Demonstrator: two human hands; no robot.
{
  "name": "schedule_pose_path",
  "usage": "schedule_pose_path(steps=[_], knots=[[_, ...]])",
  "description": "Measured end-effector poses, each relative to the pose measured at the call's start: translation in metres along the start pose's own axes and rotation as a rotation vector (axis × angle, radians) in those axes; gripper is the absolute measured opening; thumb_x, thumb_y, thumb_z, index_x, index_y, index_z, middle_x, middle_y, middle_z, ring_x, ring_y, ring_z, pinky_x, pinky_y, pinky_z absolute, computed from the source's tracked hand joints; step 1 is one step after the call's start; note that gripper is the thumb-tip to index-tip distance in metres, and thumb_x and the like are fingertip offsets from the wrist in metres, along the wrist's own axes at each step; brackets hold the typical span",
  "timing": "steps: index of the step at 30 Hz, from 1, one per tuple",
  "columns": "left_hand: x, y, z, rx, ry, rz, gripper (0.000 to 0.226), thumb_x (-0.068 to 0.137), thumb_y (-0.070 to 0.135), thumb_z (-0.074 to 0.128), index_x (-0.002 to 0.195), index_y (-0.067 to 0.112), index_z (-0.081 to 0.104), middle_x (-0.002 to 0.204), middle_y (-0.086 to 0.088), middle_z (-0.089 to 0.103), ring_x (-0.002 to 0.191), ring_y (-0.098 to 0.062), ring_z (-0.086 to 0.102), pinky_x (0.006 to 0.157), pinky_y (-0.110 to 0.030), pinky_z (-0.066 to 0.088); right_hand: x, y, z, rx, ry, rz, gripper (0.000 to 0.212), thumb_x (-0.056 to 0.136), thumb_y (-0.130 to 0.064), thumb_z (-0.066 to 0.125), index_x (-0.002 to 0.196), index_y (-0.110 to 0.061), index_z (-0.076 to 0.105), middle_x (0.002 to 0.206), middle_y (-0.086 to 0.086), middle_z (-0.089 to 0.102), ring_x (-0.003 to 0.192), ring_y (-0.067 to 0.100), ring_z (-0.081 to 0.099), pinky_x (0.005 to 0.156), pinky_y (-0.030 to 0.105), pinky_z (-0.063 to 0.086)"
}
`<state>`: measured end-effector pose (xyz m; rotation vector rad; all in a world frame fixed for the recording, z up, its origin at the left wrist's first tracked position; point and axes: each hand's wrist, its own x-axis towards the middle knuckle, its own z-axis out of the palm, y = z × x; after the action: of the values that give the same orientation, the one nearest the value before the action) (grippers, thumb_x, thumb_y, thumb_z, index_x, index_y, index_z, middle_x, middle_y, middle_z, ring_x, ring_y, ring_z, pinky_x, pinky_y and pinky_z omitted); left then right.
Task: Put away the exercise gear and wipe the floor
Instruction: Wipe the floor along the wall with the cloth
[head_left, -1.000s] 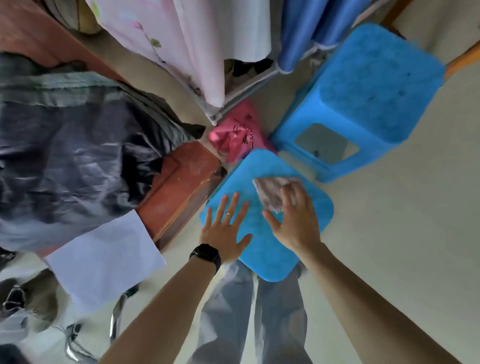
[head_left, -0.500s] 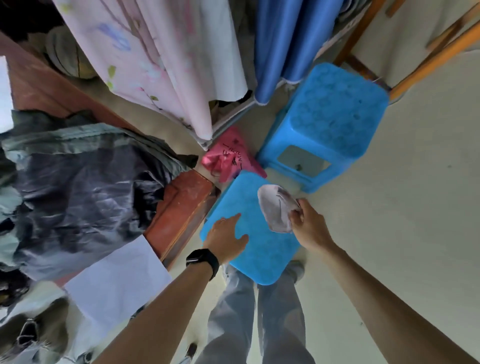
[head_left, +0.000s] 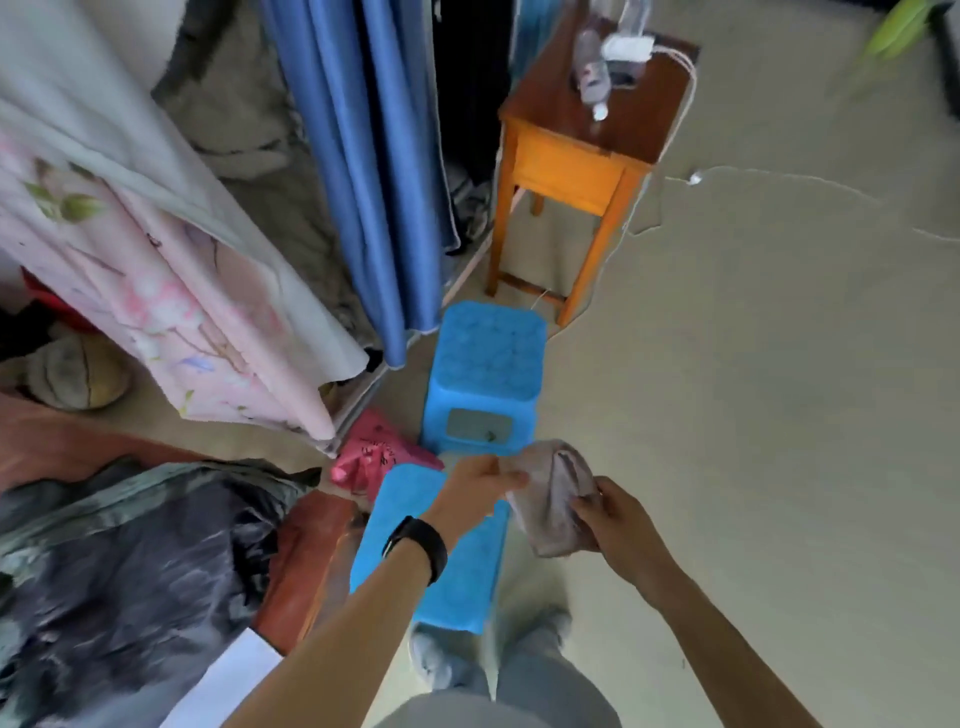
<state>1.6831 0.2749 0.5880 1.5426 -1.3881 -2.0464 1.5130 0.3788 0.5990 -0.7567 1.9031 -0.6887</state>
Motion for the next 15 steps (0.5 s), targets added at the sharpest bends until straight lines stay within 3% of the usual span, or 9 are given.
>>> schedule_pose_path(steps=[2, 4, 5, 7, 9, 10, 12, 15], knots=[[-0.001, 0.015, 0.031, 0.168, 0.14, 0.172, 0.023, 0.078, 0.028, 0.079, 0.069, 0.028, 0.058, 0.061, 0.016, 0.056, 0.056, 0.004, 0.05, 0.061, -0.024, 0.038, -0.015, 0.005, -0.023, 0.151, 0.065, 0.049, 0.012, 0.095, -0.011, 0.058, 0.097, -0.022, 0.063, 0.093, 0.011, 0.07, 0.087, 0.034, 0.07, 0.079, 0.053, 0.06], [-0.01, 0.033, 0.066, 0.392, 0.156, 0.356, 0.013, 0.08, 0.031, 0.075, 0.075, 0.031, 0.063, 0.069, 0.014, 0.061, 0.059, 0.005, 0.054, 0.066, -0.022, 0.042, -0.03, 0.011, -0.046, 0.334, 0.11, 0.08, 0.012, 0.098, -0.011, 0.056, 0.106, -0.019, 0.061, 0.1, 0.015, 0.071, 0.089, 0.036, 0.071, 0.082, 0.056, 0.059], [-0.011, 0.037, 0.081, 0.488, 0.103, 0.449, 0.009, 0.08, 0.037, 0.07, 0.081, 0.03, 0.066, 0.076, 0.01, 0.063, 0.066, 0.001, 0.056, 0.07, -0.023, 0.044, -0.035, 0.012, -0.056, 0.419, 0.11, 0.097, 0.011, 0.1, -0.016, 0.056, 0.109, -0.014, 0.061, 0.099, 0.014, 0.072, 0.088, 0.034, 0.072, 0.086, 0.056, 0.057], [-0.02, 0.051, 0.12, 0.725, -0.088, 0.585, 0.027, 0.077, 0.05, 0.056, 0.085, 0.027, 0.068, 0.083, 0.002, 0.066, 0.077, -0.013, 0.058, 0.076, -0.03, 0.047, -0.046, 0.016, -0.084, 0.596, 0.079, 0.128, 0.03, 0.1, -0.036, 0.056, 0.105, -0.008, 0.062, 0.091, 0.011, 0.072, 0.083, 0.028, 0.071, 0.09, 0.05, 0.057], [-0.02, 0.057, 0.161, 0.87, -0.264, 0.687, 0.018, 0.078, 0.045, 0.057, 0.078, 0.028, 0.062, 0.084, 0.007, 0.067, 0.082, -0.014, 0.06, 0.079, -0.036, 0.051, -0.056, 0.023, -0.116, 0.64, 0.077, 0.118, 0.04, 0.097, -0.048, 0.057, 0.095, -0.008, 0.063, 0.083, 0.014, 0.069, 0.071, 0.021, 0.067, 0.081, 0.039, 0.058], [-0.019, 0.058, 0.178, 0.907, -0.321, 0.724, 0.01, 0.08, 0.039, 0.061, 0.077, 0.029, 0.06, 0.085, 0.011, 0.068, 0.085, -0.01, 0.061, 0.079, -0.036, 0.052, -0.058, 0.028, -0.131, 0.621, 0.109, 0.106, 0.037, 0.097, -0.043, 0.06, 0.094, -0.005, 0.061, 0.08, 0.018, 0.068, 0.064, 0.019, 0.062, 0.074, 0.033, 0.057], [-0.015, 0.056, 0.215, 0.898, -0.354, 0.695, 0.008, 0.085, 0.037, 0.066, 0.08, 0.031, 0.068, 0.088, 0.015, 0.069, 0.09, -0.005, 0.062, 0.083, -0.027, 0.051, -0.061, 0.052, -0.167, 0.599, 0.224, 0.1, 0.024, 0.097, -0.016, 0.06, 0.1, 0.007, 0.059, 0.079, 0.023, 0.065, 0.059, 0.021, 0.06, 0.06, 0.027, 0.054], [-0.015, 0.064, 0.264, 0.626, -0.226, 0.45, 0.016, 0.087, 0.026, 0.071, 0.096, 0.039, 0.074, 0.106, 0.017, 0.065, 0.104, -0.001, 0.058, 0.083, -0.009, 0.04, -0.068, 0.097, -0.221, 0.661, 0.282, 0.097, 0.018, 0.094, -0.002, 0.055, 0.108, 0.009, 0.059, 0.085, 0.018, 0.063, 0.073, 0.025, 0.062, 0.069, 0.034, 0.052]])
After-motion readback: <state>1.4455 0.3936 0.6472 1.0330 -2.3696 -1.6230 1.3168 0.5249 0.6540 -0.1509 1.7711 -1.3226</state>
